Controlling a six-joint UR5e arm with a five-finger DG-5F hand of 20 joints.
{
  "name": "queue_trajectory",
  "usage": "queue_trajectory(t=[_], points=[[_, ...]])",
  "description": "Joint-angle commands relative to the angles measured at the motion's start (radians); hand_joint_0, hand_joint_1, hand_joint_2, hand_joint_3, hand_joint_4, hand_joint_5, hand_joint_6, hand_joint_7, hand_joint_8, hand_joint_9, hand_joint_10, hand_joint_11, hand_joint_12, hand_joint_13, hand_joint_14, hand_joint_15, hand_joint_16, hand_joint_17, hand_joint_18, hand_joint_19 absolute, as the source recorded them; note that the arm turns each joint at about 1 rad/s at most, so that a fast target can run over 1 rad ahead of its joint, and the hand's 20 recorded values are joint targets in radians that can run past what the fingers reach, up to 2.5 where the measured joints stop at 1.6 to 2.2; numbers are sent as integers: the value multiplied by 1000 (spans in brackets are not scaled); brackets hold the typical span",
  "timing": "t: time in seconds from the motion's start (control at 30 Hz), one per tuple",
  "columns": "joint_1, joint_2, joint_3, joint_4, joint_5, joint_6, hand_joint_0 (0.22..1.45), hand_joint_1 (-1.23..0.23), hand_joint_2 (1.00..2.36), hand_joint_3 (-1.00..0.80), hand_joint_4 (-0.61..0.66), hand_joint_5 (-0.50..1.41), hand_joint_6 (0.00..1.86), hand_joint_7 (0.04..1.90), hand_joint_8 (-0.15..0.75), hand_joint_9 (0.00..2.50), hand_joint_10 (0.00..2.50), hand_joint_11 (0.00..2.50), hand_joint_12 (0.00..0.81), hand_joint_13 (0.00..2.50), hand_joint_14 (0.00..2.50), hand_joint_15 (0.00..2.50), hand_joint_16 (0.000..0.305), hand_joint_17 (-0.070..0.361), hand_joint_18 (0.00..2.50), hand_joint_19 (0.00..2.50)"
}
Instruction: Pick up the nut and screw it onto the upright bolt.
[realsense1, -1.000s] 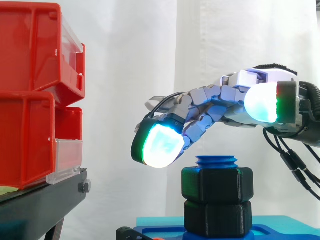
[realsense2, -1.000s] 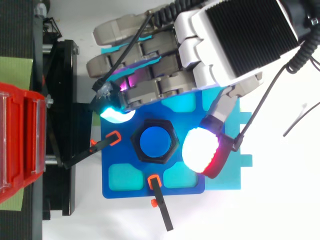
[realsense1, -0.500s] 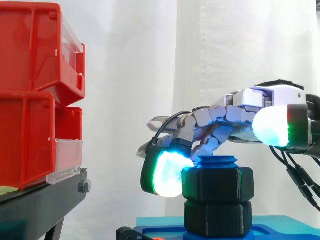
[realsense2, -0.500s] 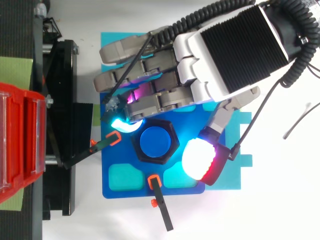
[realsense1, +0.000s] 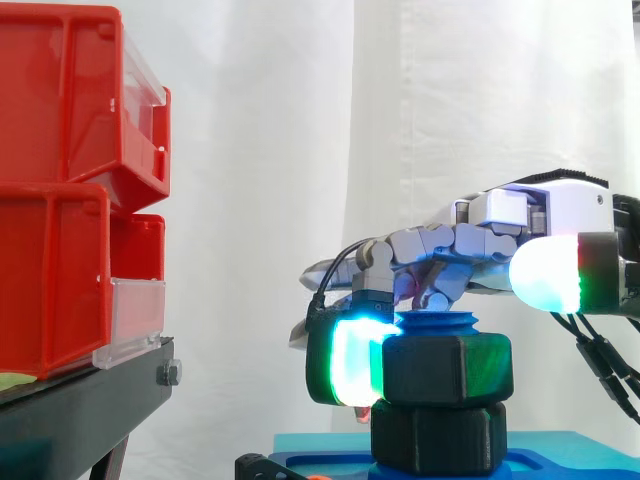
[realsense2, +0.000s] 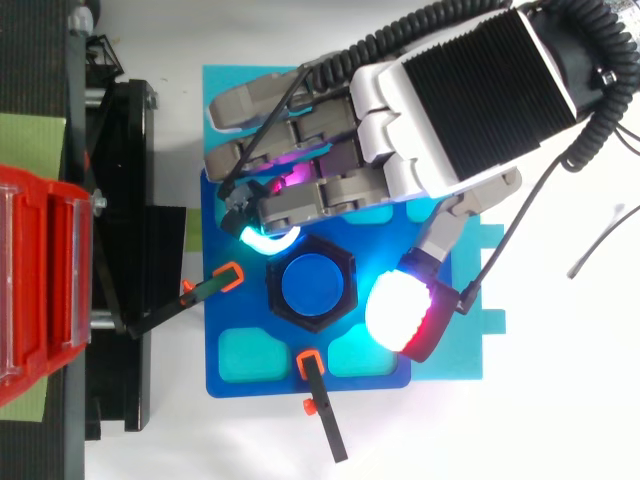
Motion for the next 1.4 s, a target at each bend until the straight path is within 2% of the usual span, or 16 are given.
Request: queue_trajectory(t=[0.0, 0.67, 0.8, 0.83, 0.9, 1.0, 1.17, 1.23, 1.37], points=[[-2, 0, 0, 0, 0, 0, 518, -120, 1000, -500, 140, 49, 569, 1266, 259, 1054, 0, 0, 271, 553, 0, 0, 30, 67, 238, 5], [-24, 0, 28, 0, -22, 0, 523, -145, 1000, -500, 89, 56, 694, 1063, 238, 1445, 0, 4, 179, 907, 0, 0, 18, 41, 622, 162], [-25, 0, 29, 0, -22, 0, 519, -131, 1000, -500, 119, 48, 642, 1166, 249, 1397, 0, 14, 198, 879, 0, 3, 21, 47, 601, 152], [-25, 0, 31, 1, -22, 0, 515, -118, 1000, -500, 153, 47, 577, 1279, 256, 1359, 0, 20, 213, 841, 0, 0, 23, 52, 557, 128], [-27, 0, 42, 0, -25, 0, 512, -110, 1000, -500, 175, 44, 500, 1393, 259, 1311, 1, 12, 220, 811, 0, 2, 25, 57, 524, 119], [-27, 0, 60, -3, -35, 0, 510, -105, 1000, -500, 158, 10, 504, 1305, 256, 1259, 0, 10, 233, 766, 0, 0, 27, 61, 493, 122], [-28, 0, 61, 9, -39, 0, 505, -101, 1000, -500, 236, -35, 505, 1055, 247, 1170, 0, 0, 247, 699, 0, 0, 30, 67, 443, 108], [-24, -2, 60, 26, -37, 0, 501, -94, 1000, -500, 255, -54, 504, 919, 240, 1093, 0, 0, 258, 648, 0, 0, 32, 72, 396, 94], [-13, -3, 48, 73, -29, 0, 496, -78, 1000, -500, 224, -77, 503, 768, 228, 995, 0, 0, 271, 566, 0, 0, 34, 76, 322, 58]])
